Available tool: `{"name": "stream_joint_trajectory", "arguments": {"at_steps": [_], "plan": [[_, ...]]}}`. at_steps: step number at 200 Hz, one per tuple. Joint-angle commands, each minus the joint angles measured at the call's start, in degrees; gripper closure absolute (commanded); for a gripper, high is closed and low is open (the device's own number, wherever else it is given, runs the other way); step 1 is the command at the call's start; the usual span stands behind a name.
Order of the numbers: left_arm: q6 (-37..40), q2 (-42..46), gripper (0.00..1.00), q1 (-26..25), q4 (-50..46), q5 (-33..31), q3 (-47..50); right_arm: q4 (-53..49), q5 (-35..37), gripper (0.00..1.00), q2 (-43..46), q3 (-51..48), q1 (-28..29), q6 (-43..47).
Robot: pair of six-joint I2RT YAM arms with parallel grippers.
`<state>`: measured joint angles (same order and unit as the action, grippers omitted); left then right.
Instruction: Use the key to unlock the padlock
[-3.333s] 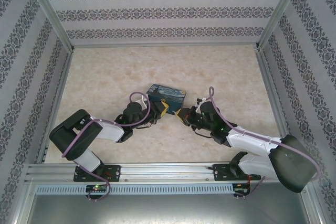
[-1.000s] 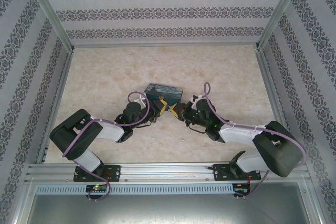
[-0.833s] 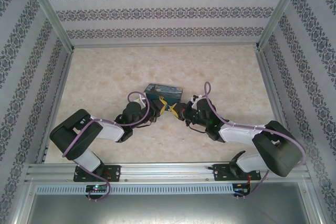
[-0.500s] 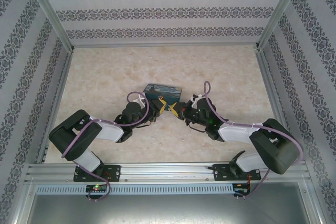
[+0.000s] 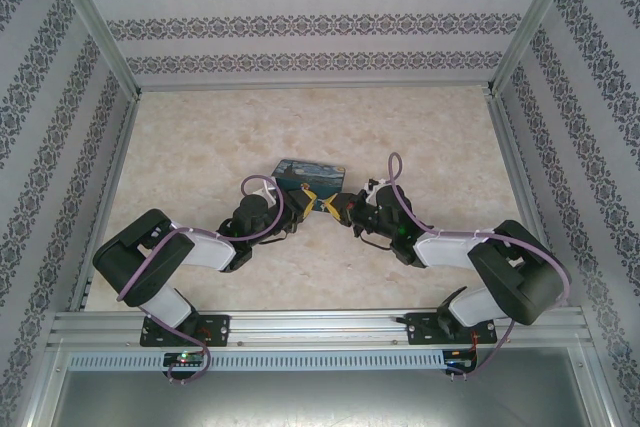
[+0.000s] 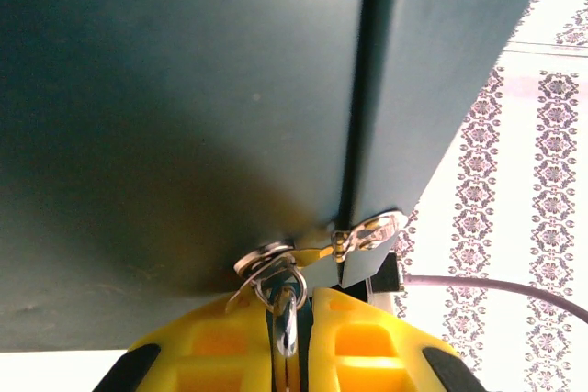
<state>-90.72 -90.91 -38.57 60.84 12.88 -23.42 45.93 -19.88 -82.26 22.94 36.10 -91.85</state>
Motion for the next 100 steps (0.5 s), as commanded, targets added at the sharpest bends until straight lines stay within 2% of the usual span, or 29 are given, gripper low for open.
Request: {"name": "stream_joint_trajectory", "arguments": {"at_steps": [1, 100], "plan": [[0.28, 1.69, 1.0, -1.78, 5.61, 5.7, -0.83, 3.55, -0.54, 1.0, -0.78, 1.31, -0.59, -1.05], [0.25, 1.23, 1.0, -1.81, 4.65, 5.34, -1.37, 4.49, -2.44, 1.0, -0.94, 1.58, 1.02, -2.79]]}}
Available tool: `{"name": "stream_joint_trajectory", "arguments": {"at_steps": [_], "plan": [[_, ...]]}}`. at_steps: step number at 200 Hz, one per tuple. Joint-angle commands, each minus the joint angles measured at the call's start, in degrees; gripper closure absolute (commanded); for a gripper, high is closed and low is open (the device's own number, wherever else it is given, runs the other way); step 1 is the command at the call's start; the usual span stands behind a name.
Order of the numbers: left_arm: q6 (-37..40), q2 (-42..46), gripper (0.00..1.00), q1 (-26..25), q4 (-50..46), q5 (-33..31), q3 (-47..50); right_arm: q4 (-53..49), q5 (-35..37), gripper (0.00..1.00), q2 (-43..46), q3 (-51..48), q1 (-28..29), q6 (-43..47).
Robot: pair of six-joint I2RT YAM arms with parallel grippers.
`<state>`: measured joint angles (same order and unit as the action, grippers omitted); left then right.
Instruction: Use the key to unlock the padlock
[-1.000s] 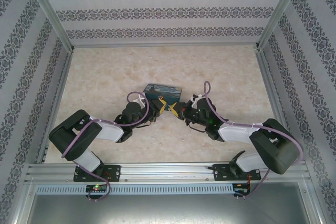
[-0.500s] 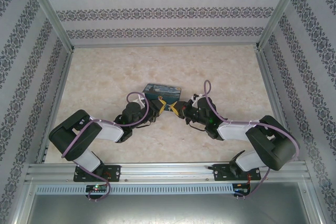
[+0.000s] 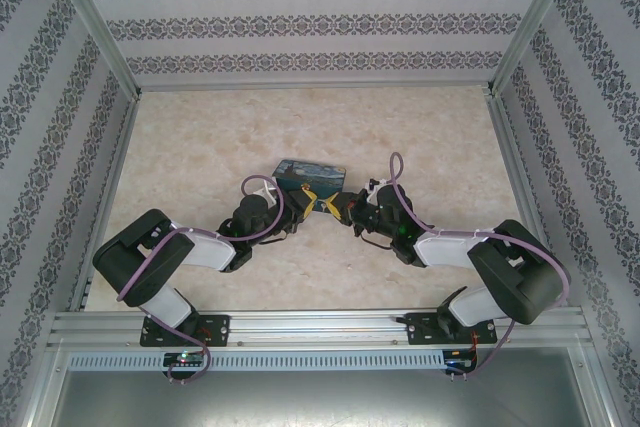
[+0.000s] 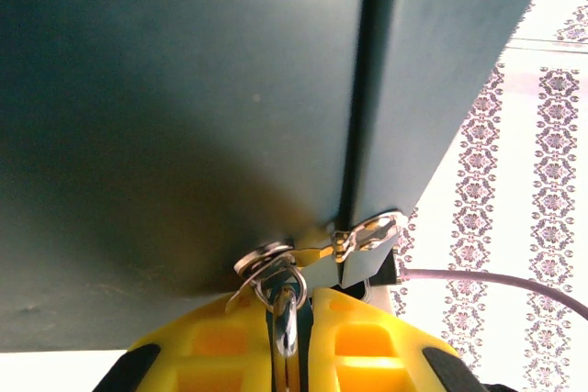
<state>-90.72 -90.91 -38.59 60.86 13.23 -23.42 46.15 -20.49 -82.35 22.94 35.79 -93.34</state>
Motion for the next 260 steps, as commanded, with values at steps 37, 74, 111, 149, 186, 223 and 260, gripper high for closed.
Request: {"name": "stream_joint_trajectory", "arguments": {"at_steps": [37, 74, 111, 149, 186, 223, 260], "plan": [[0.75, 1.09, 1.0, -1.93, 4.35, 4.79, -1.18, 6.73, -1.86, 1.0, -2.16, 1.6, 1.67, -4.35], [1.66, 1.22, 1.0, -2.1, 3.84, 4.22, -0.93, 8.4, -2.01, 1.0, -3.49, 2.19, 2.02, -6.74], [2.8, 1.71, 1.0, -2.26, 3.12, 3.76, -0.53, 9.21, -1.8, 1.0, -4.24, 2.55, 2.79, -8.58], [3.44, 1.8, 1.0, -2.19, 2.51, 3.8, -0.49, 10.27, -1.67, 1.0, -5.18, 3.2, 2.79, -9.71], [3.4, 1.83, 1.0, -2.19, 2.54, 3.62, -0.22, 10.23, -1.71, 1.0, -5.67, 3.86, 2.79, -9.5], [3.8, 1.34, 1.0, -2.25, 0.58, 2.17, 0.03, 9.96, -1.82, 0.94, -5.57, 3.37, 1.74, -7.34], [4.74, 0.24, 1.0, -2.15, -0.43, -1.35, 1.33, 8.1, -2.66, 0.54, -3.34, 1.69, 0.44, -4.66]]}}
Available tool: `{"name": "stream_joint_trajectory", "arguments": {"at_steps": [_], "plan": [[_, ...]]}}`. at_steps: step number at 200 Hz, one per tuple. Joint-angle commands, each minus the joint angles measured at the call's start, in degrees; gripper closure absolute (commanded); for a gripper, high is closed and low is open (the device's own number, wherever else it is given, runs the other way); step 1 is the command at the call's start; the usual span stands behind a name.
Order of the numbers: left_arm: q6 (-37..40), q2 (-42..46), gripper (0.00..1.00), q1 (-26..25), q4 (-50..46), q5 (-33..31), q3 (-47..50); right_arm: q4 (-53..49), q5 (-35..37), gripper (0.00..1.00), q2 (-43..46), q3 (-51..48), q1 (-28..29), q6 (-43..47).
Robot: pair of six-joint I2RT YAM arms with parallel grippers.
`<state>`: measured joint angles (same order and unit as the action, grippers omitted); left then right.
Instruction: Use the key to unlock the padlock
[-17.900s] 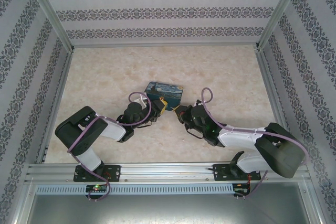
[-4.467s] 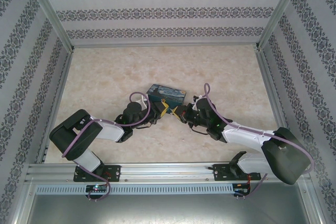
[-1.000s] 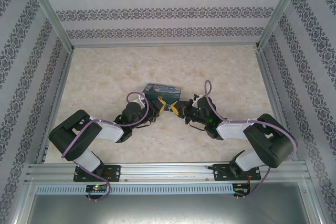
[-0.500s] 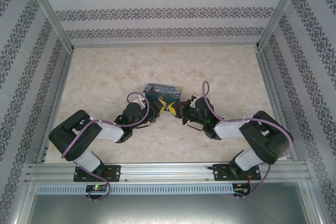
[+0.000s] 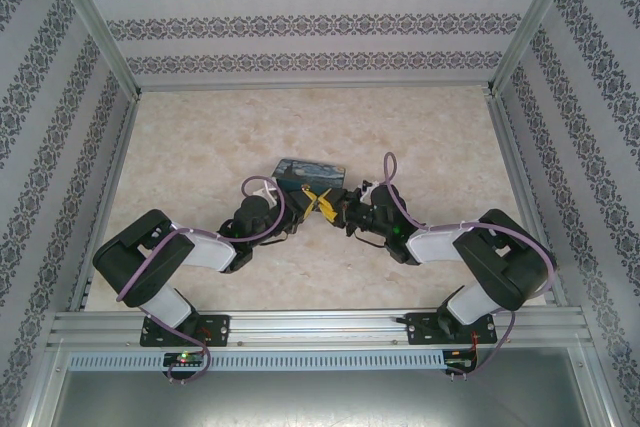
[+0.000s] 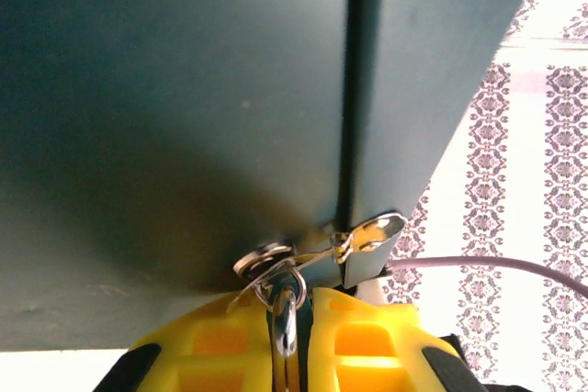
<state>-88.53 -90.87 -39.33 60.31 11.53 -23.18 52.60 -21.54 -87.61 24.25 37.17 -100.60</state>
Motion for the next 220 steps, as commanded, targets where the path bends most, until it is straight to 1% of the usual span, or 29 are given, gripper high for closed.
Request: {"name": "stream_joint_trajectory", "arguments": {"at_steps": [1, 20, 47, 69, 93, 105, 118, 129, 152, 168, 183, 202, 212, 220], "plan": [[2.52, 0.14, 1.0, -1.43, 0.05, 0.26, 1.19, 1.55, -1.64, 0.54, 2.01, 0.33, -0.94, 2.64], [3.35, -0.34, 1.0, -1.36, -0.46, -1.26, 1.4, -0.94, -2.05, 0.4, 3.99, -0.72, -1.3, 3.87], [4.07, -1.93, 1.0, -1.36, -0.49, -1.82, 1.14, -6.62, -3.36, 0.3, 7.57, -1.82, -1.58, 6.39], [4.07, -3.46, 1.0, -1.36, 0.59, -1.77, 0.78, -14.27, -4.84, 0.26, 11.71, -2.69, -1.62, 9.5], [5.01, -4.3, 1.0, -1.27, 0.51, -1.66, 0.25, -23.37, -5.55, 0.26, 16.98, -3.35, -1.67, 14.62], [5.54, -4.51, 1.0, -1.23, 0.04, -1.55, 0.16, -30.28, -5.42, 0.27, 20.29, -1.98, -1.62, 19.55], [5.9, -4.58, 1.0, -1.14, -0.21, -1.44, 0.17, -41.87, -4.03, 0.27, 23.91, 1.52, -1.32, 27.77], [5.83, -4.5, 1.0, -1.1, -0.6, -1.34, 0.31, -51.51, -1.18, 0.27, 26.2, 5.17, -0.84, 35.38], [5.39, -4.17, 1.0, -1.09, -1.74, -0.42, 0.2, -63.3, 4.79, 0.3, 27.9, 11.88, 0.54, 49.46], [4.96, -3.53, 1.0, -1.01, -3.54, 0.7, -0.27, -68.25, 11.37, 0.35, 27.06, 15.47, 3.33, 59.01], [4.72, -2.58, 1.0, -0.93, -5.05, 1.71, -0.87, -70.35, 16.93, 0.4, 25.01, 18.18, 6.55, 66.97], [4.29, -1.15, 1.0, -0.84, -9.38, 3.64, -2.36, -70.73, 21.29, 0.46, 21.32, 20.41, 9.81, 73.23], [4.36, -0.11, 1.0, -0.75, -12.28, 4.73, -3.54, -70.2, 23.63, 0.52, 19.42, 21.08, 11.34, 75.62], [4.46, 0.59, 1.0, -0.75, -14.42, 5.46, -4.31, -69.69, 24.69, 0.53, 18.0, 21.46, 12.15, 77.1]]}}
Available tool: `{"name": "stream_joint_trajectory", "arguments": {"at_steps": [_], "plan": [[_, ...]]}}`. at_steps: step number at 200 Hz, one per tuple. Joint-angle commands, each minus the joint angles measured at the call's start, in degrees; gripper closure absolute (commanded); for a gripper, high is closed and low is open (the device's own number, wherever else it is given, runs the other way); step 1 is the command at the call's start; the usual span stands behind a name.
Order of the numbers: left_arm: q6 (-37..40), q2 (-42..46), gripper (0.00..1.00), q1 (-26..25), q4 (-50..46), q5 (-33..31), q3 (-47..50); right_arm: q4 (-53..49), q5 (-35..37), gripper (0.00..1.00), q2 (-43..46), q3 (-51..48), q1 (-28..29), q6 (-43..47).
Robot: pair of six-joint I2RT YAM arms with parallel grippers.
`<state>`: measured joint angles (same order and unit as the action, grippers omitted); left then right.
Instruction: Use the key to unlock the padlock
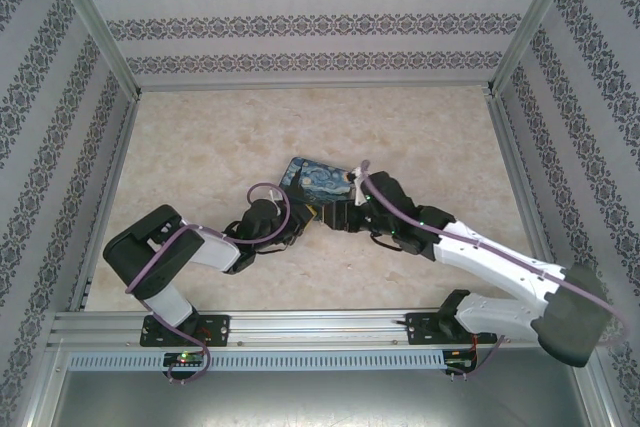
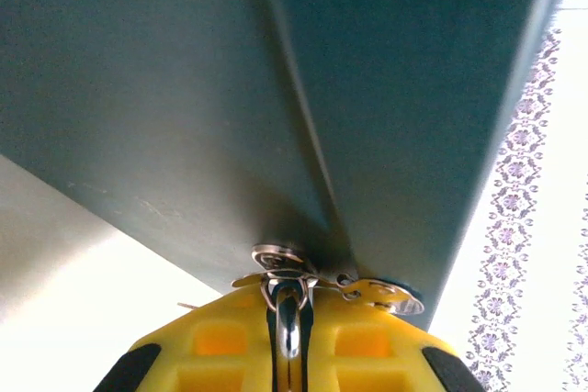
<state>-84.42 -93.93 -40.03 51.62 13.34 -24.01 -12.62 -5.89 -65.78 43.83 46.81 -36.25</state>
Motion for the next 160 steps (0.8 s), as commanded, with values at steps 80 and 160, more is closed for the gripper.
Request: {"name": "stream_joint_trajectory", "arguments": {"at_steps": [80, 160], "plan": [[1.23, 8.96, 1.0, 0.74, -16.2, 6.68, -7.23, -1.01, 14.9, 0.6, -10.82, 2.92, 5.58, 17.62], [1.28, 7.82, 1.0, 0.74, -15.93, 7.55, -7.86, -0.9, 15.62, 0.6, -15.49, 5.46, 5.88, 19.23]]}}
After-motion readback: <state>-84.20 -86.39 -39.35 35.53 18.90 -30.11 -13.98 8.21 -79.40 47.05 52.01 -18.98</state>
